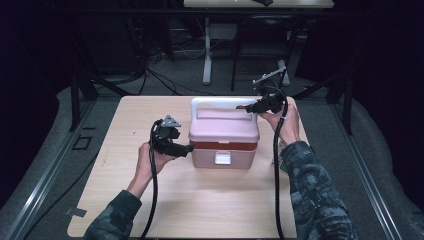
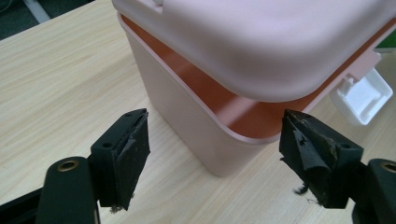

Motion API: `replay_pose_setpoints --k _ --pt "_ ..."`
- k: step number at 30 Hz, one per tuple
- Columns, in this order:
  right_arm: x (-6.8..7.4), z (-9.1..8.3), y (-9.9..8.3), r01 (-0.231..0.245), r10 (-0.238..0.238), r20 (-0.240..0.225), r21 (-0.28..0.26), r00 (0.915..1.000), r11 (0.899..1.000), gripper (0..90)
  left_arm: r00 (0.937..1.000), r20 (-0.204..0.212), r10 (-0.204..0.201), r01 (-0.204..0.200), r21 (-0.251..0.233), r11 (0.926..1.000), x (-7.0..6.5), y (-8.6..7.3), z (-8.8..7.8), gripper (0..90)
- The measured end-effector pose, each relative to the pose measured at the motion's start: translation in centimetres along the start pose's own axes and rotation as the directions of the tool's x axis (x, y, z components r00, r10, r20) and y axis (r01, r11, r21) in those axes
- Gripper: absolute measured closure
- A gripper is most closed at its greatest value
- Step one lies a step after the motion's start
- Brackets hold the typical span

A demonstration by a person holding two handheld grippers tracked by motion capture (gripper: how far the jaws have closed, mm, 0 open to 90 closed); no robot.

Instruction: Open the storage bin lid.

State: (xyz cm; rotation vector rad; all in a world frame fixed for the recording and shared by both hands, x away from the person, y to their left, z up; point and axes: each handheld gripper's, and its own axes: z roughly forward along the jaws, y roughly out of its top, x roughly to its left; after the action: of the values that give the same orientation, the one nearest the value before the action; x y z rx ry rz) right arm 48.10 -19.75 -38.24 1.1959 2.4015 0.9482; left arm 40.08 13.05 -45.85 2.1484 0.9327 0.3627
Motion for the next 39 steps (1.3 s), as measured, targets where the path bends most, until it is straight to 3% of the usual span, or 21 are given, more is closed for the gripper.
replay_pose_setpoints --k 10,18,22,29,39 --pt "-0.2 0.0 0.2 -0.007 0.007 -0.005 0.005 1.0000 1.000 65.7 0.9978 0.009 -0.065 0.065 -0.020 0.9977 0.5 0.1 1.0 32.8" --pt "-0.2 0.0 0.2 -0.006 0.006 0.004 0.000 1.0000 1.000 65.8 0.9951 -0.002 -0.099 0.099 -0.013 0.9950 0.0 0.0 1.8 54.0" --pt "-0.2 0.0 0.2 0.006 -0.006 0.014 -0.007 0.9999 1.000 65.9 0.9929 -0.005 -0.119 0.119 -0.020 0.9927 -0.3 0.0 2.3 60.6" --pt "-0.4 -0.1 0.2 0.011 -0.011 0.032 -0.014 0.9994 1.000 67.0 0.9886 -0.010 -0.150 0.150 -0.023 0.9884 -0.3 -0.2 2.6 63.2" --pt "-1.0 0.0 0.6 0.010 -0.009 0.030 -0.021 0.9995 1.000 67.3 0.9886 -0.044 -0.144 0.143 -0.027 0.9894 -0.7 -0.2 2.6 65.1"
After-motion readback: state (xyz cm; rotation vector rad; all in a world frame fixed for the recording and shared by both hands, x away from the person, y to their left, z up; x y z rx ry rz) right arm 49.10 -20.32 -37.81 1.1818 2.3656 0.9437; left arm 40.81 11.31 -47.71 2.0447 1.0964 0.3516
